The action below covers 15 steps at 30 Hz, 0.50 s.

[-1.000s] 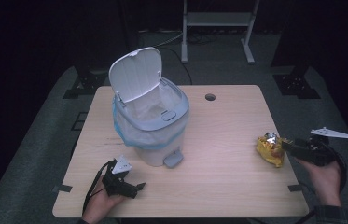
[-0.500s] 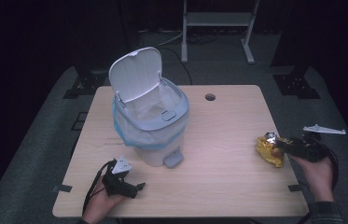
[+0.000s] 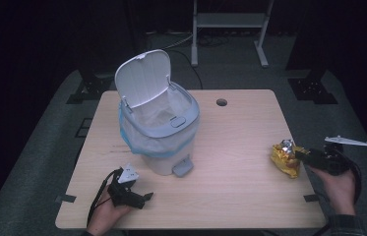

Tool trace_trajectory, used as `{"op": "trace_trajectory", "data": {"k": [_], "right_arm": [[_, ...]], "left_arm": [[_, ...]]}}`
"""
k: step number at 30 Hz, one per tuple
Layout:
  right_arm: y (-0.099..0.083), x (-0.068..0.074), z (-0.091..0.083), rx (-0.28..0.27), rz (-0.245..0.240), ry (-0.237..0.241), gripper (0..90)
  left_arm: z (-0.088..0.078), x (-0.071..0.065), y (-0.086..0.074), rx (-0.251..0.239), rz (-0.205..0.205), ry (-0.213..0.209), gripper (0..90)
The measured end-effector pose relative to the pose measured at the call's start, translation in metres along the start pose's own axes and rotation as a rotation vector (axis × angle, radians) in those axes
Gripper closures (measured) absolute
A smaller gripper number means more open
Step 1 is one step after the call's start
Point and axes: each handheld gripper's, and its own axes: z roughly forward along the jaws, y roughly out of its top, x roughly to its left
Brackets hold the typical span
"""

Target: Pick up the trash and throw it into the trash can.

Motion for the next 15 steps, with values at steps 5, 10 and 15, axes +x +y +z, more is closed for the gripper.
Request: {"op": "trace_trajectory", "data": {"k": [5, 10, 15], "right_arm": [[-0.0011, 0.0038, 0.004, 0.019, -0.009, 0.019, 39.5], [-0.0013, 0.0075, 0.0069, 0.035, -0.013, 0.043, 46.7], [-0.0009, 0.0093, 0.0079, 0.044, -0.013, 0.062, 53.9]], "left_arm": [[0.0, 0.0, 0.0, 0.0, 0.0, 0.0, 0.0], [0.0, 0.0, 0.0, 0.0, 0.0, 0.0, 0.0], [0.0, 0.0, 0.0, 0.0, 0.0, 0.0, 0.0]]}}
